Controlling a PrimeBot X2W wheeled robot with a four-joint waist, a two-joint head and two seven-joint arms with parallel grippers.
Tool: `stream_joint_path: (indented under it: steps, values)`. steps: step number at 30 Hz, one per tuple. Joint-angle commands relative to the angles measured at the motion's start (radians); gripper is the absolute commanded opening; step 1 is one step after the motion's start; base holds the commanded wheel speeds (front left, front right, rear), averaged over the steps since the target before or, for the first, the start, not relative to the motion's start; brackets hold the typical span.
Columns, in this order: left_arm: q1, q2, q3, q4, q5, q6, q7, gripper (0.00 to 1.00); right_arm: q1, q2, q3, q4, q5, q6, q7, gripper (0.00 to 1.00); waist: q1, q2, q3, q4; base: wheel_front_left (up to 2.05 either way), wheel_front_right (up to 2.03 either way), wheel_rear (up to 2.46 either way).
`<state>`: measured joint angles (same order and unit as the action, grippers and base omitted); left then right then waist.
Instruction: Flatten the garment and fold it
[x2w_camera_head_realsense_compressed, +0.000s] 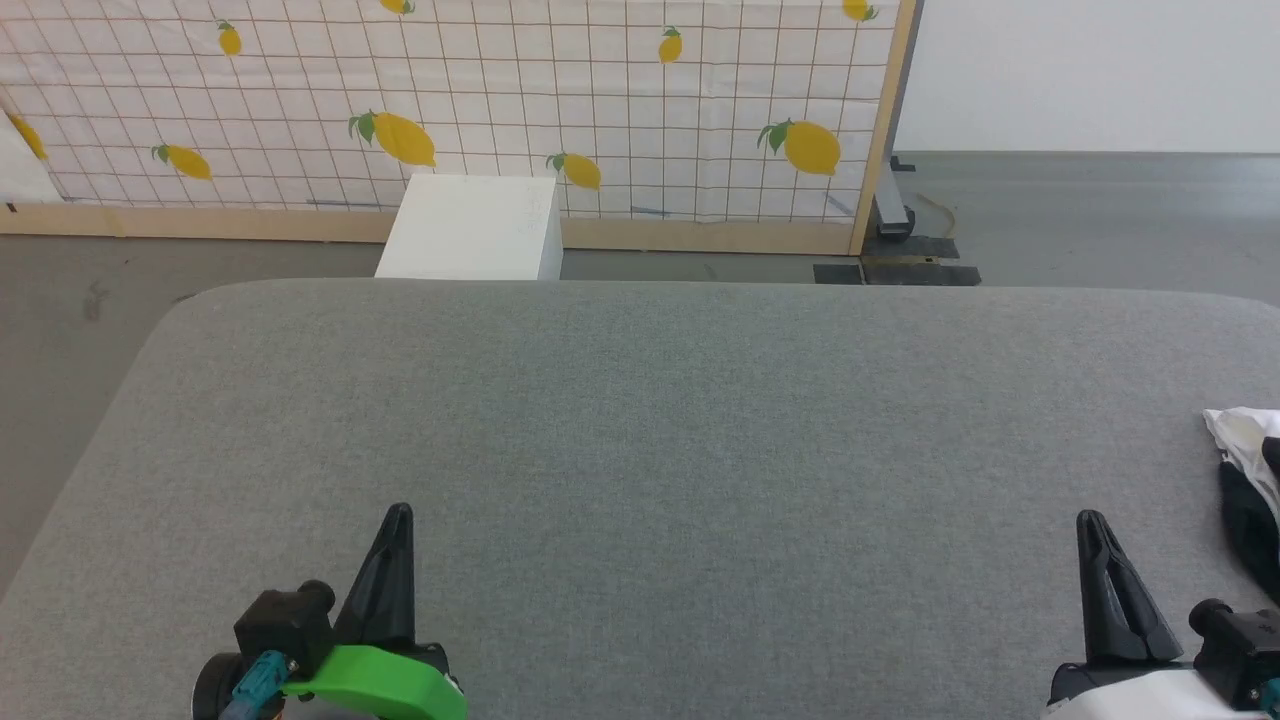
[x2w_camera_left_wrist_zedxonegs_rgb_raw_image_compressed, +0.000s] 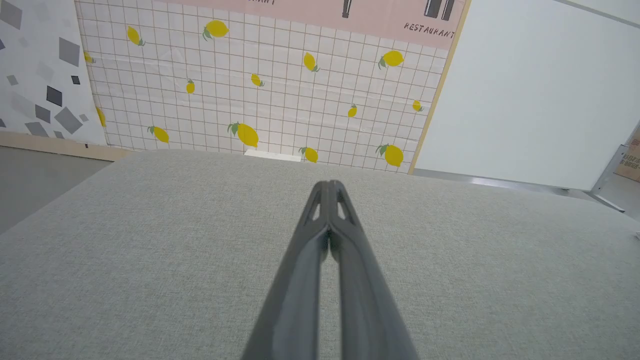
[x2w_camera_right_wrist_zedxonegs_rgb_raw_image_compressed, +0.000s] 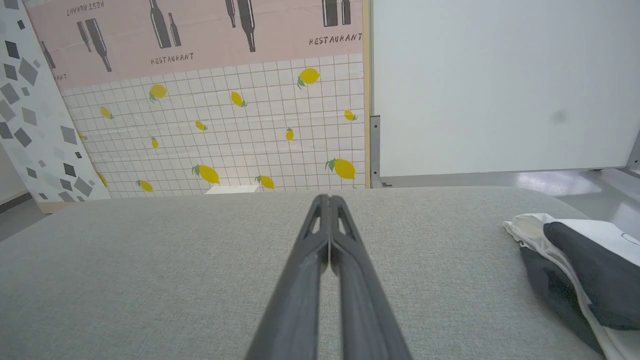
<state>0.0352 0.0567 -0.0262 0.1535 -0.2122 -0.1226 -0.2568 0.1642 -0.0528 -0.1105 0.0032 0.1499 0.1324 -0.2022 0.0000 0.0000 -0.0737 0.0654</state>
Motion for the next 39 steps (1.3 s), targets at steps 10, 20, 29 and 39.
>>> stream_joint_path:
  steps: [10, 20, 29, 39]
  values:
    - [-0.001, 0.0, 0.001, -0.005, 0.007, 0.004, 0.009, 0.0, -0.006, 0.0, 0.004, 0.0, -0.005, 0.0, 0.007, 0.0, 0.0, 0.0, 0.003, -0.003, 0.0, 0.0, 0.0]
    - [-0.004, -0.001, 0.003, -0.018, 0.024, 0.014, 0.029, 0.0, -0.019, 0.0, 0.013, 0.0, -0.017, 0.0, 0.023, 0.0, 0.0, 0.0, 0.009, -0.008, 0.0, 0.0, 0.0]
    - [-0.007, -0.001, 0.005, -0.029, 0.04, 0.023, 0.048, 0.0, -0.031, 0.0, 0.021, -0.001, -0.028, 0.0, 0.038, 0.0, 0.0, 0.0, 0.014, -0.013, 0.0, 0.0, 0.0]
    - [-0.009, -0.002, 0.007, -0.041, 0.056, 0.032, 0.068, 0.0, -0.044, 0.001, 0.029, -0.001, -0.04, 0.0, 0.054, 0.0, 0.0, 0.0, 0.02, -0.018, 0.0, 0.0, 0.0]
